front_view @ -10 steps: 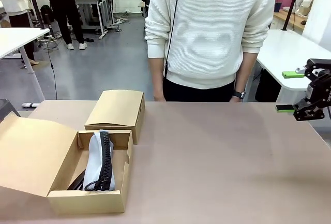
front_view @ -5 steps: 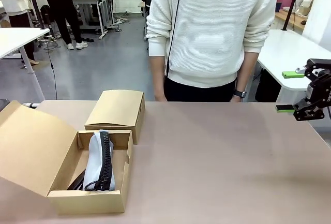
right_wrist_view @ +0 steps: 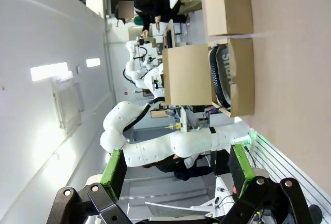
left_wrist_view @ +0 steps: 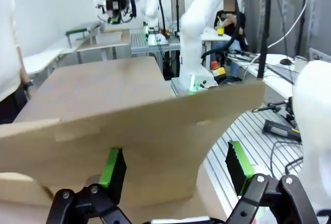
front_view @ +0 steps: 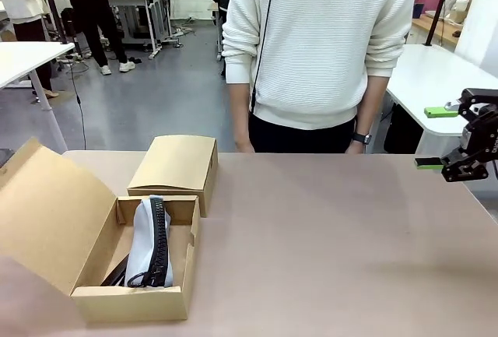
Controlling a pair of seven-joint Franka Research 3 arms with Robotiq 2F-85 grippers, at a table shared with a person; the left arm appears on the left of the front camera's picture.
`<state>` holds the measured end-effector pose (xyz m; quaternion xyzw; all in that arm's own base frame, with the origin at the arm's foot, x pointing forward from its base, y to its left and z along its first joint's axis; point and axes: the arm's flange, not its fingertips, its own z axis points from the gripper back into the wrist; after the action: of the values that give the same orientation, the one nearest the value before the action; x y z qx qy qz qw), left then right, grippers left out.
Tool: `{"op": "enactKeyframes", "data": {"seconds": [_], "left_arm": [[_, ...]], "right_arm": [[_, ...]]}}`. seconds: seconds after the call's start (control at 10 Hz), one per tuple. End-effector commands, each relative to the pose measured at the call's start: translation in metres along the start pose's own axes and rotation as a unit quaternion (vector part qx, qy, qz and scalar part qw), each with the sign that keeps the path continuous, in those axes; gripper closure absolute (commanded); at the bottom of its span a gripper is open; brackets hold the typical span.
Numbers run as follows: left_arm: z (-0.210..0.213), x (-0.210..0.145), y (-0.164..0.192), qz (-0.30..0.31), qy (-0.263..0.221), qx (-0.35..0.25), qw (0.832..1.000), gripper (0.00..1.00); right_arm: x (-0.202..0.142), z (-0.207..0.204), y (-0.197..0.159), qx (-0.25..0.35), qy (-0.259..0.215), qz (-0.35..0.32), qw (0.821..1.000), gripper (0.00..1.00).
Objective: Place items inside the box.
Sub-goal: Close the lid of the Mailer Box closest to the robot.
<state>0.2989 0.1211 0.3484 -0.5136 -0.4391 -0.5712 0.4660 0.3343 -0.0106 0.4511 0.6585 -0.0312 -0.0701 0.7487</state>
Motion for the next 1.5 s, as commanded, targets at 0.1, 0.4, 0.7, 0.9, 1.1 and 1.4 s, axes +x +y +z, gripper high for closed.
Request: {"op": "enactKeyframes", "data": {"seconds": [0.1,0.4,0.7,0.9,1.1,1.4], "left_arm": [[-0.052,0.019,-0.001,-0.031,-0.045,0.032,0.998,0.03],[-0.106,0.02,0.008,-0.029,-0.029,0.036,0.998,0.03],[-0.152,0.004,0.021,-0.029,0.02,0.027,0.999,0.03],[-0.181,-0.005,0.02,-0.015,0.052,0.074,0.996,0.03],[-0.191,-0.012,0.022,-0.011,0.076,0.111,0.991,0.03],[-0.208,-0.029,0.021,-0.002,0.097,0.17,0.981,0.03]], "right_arm": [[-0.001,0.003,0.005,-0.002,0.004,-0.006,1.0,0.0],[-0.001,0.003,0.005,-0.002,0.004,-0.006,1.0,0.0],[-0.001,0.003,0.005,-0.002,0.004,-0.006,1.0,0.0],[-0.001,0.003,0.005,-0.002,0.004,-0.006,1.0,0.0],[-0.001,0.003,0.005,-0.002,0.004,-0.006,1.0,0.0],[-0.001,0.003,0.005,-0.002,0.004,-0.006,1.0,0.0]]}}
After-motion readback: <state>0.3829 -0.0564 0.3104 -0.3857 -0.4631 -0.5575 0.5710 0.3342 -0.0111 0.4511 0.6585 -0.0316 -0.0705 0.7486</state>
